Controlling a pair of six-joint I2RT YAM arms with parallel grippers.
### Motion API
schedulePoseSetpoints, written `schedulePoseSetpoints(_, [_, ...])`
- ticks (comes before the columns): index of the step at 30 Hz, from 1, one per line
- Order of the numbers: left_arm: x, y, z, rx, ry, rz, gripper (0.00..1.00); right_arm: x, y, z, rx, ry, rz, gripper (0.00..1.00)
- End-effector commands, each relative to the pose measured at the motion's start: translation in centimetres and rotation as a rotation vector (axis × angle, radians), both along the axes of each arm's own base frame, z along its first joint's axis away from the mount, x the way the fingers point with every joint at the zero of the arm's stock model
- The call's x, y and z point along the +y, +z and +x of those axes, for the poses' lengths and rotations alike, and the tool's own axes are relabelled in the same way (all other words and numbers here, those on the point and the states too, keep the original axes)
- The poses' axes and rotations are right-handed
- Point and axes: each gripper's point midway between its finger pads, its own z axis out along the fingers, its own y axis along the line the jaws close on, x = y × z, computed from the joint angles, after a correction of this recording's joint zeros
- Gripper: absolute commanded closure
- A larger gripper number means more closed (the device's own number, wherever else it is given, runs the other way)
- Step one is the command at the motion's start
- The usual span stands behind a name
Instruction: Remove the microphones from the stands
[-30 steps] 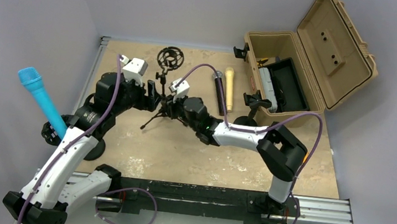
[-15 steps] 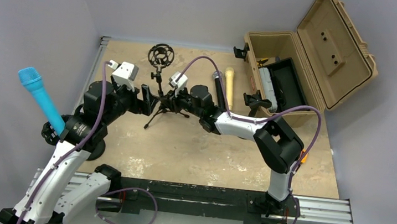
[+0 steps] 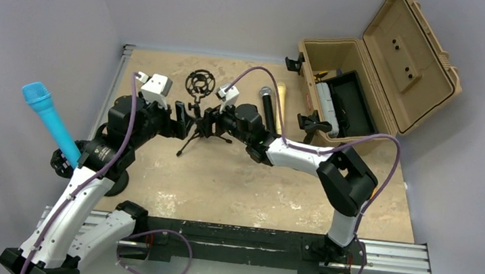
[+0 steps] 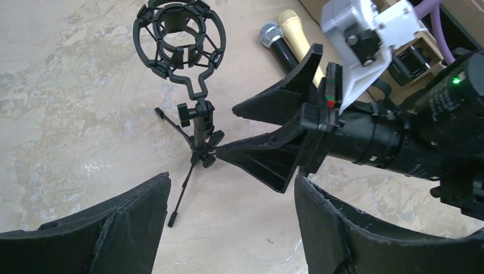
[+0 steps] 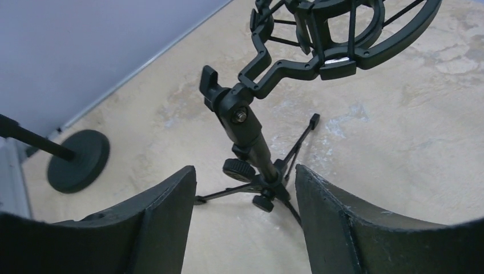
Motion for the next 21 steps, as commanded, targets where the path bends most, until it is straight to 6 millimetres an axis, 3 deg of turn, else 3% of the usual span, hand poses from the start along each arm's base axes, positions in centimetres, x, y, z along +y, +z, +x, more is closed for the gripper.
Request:
schedulePoseSetpoints(1, [0.1, 1.0, 0.4, -0.024, 0.021, -0.031, 0.23, 0.0, 5.5, -1.5, 0.067, 0.014, 0.193, 0.37])
schedulePoseSetpoints(5, [0.2, 1.0, 0.3, -0.025, 0.023, -0.030, 0.23, 0.0, 7.5, -2.4, 0.065, 0.046, 0.245, 0.36])
schedulePoseSetpoints(7, [0.3, 1.1, 0.3, -0.030, 0.028, -0.030, 0.23, -0.1, 7.6, -2.3, 0.068, 0.038, 0.249, 0.36])
schedulePoseSetpoints(17, [0.5, 1.4, 0.1, -0.044, 0.034, -0.033, 0.23, 0.2, 3.9, -1.1, 0.092, -0.171, 0.198, 0.33])
schedulePoseSetpoints(21, [0.4, 1.5, 0.0, -0.048, 0.031, -0.038, 0.23, 1.1, 0.9, -1.2, 0.086, -0.260, 0.109, 0.32])
